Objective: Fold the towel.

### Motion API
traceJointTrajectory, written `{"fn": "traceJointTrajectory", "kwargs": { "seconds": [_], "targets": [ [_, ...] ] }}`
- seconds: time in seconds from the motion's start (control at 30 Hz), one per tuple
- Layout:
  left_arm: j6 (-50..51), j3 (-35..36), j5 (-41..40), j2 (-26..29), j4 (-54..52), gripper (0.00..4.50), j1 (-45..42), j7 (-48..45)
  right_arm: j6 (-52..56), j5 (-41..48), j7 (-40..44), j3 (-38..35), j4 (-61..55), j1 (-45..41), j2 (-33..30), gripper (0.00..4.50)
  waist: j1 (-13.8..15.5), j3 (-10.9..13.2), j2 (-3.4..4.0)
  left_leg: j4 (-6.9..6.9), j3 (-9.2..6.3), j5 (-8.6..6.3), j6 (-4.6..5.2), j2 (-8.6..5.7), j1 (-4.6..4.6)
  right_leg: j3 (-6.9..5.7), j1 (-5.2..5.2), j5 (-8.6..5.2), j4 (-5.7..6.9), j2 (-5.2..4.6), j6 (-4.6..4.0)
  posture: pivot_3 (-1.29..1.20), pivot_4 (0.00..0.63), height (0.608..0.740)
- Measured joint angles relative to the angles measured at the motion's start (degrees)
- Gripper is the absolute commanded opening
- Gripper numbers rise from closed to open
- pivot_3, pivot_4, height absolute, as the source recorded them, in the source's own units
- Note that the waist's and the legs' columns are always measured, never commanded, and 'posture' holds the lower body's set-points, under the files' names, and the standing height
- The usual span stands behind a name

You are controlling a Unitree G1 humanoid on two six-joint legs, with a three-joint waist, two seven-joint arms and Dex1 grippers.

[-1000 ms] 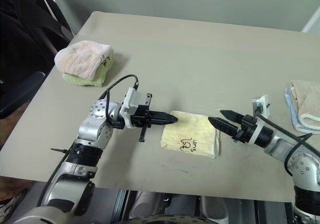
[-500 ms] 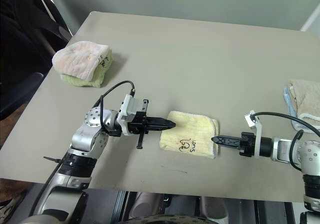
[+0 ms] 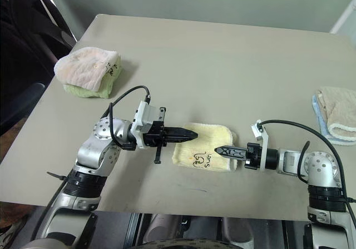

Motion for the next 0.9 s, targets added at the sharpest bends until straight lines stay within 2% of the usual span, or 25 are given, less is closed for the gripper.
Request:
{"fn": "traceJointTrajectory", "kwargs": {
  "seconds": [0.37, 0.5, 0.6, 0.7, 0.77, 0.9],
  "targets": [
    [0.0, -0.6, 0.1, -0.9, 0.6, 0.00, -1.4, 0.1, 2.0, 1.9, -2.8, -2.9, 0.5, 1.0, 1.3, 0.09, 0.2, 0.0, 0.02, 0.00, 0.00, -0.09, -0.16, -0.01, -0.04, 0.00, -0.02, -0.01, 0.00, -0.01, -0.01, 0.00, 0.150, 0.733],
    [-0.1, -0.7, 0.1, -1.1, 1.4, 0.00, -1.9, 0.0, 2.4, 5.1, -4.9, -5.0, -1.7, 2.1, 1.4, 0.04, 0.2, 0.0, 0.02, 0.01, 0.00, -0.09, -0.16, -0.02, -0.05, 0.00, -0.02, 0.00, 0.00, -0.01, -0.01, 0.00, 0.150, 0.733],
    [0.1, -0.7, 0.0, -1.7, 2.4, 0.00, -2.6, 0.2, 1.9, 11.2, -8.7, -7.2, -4.4, 2.5, 1.0, 0.04, 0.2, 0.0, 0.03, 0.01, 0.00, -0.09, -0.16, -0.03, -0.06, 0.00, -0.02, 0.01, 0.00, -0.01, 0.00, 0.00, 0.150, 0.733],
    [4.6, 0.5, -2.7, -3.5, 2.5, 0.00, -4.5, 2.8, -1.7, 19.3, -13.9, -9.7, -7.4, 2.9, -1.8, 0.04, 0.5, 0.0, 0.07, 0.02, 0.01, -0.06, -0.21, -0.05, -0.16, 0.01, -0.02, 0.05, -0.02, -0.03, 0.10, 0.00, 0.150, 0.733],
    [12.4, 3.7, -8.4, -5.1, 2.5, 0.00, -7.1, 7.0, -6.2, 26.1, -18.6, -11.8, -9.3, 3.1, -5.3, 0.04, 0.6, 0.0, 0.07, 0.03, 0.04, -0.05, -0.28, -0.07, -0.18, 0.02, -0.01, 0.08, -0.01, -0.06, 0.15, 0.00, 0.150, 0.733],
    [28.7, 11.0, -22.3, -5.9, 2.4, 0.00, -11.2, 13.2, -13.1, 31.3, -24.5, -15.6, -11.7, 3.8, -11.2, 0.04, 0.7, 0.0, 0.05, -0.02, 0.05, -0.20, -0.60, -0.06, -0.10, 0.02, 0.05, 0.14, -0.03, -0.07, 0.31, 0.00, 0.150, 0.733]
  ]
}}
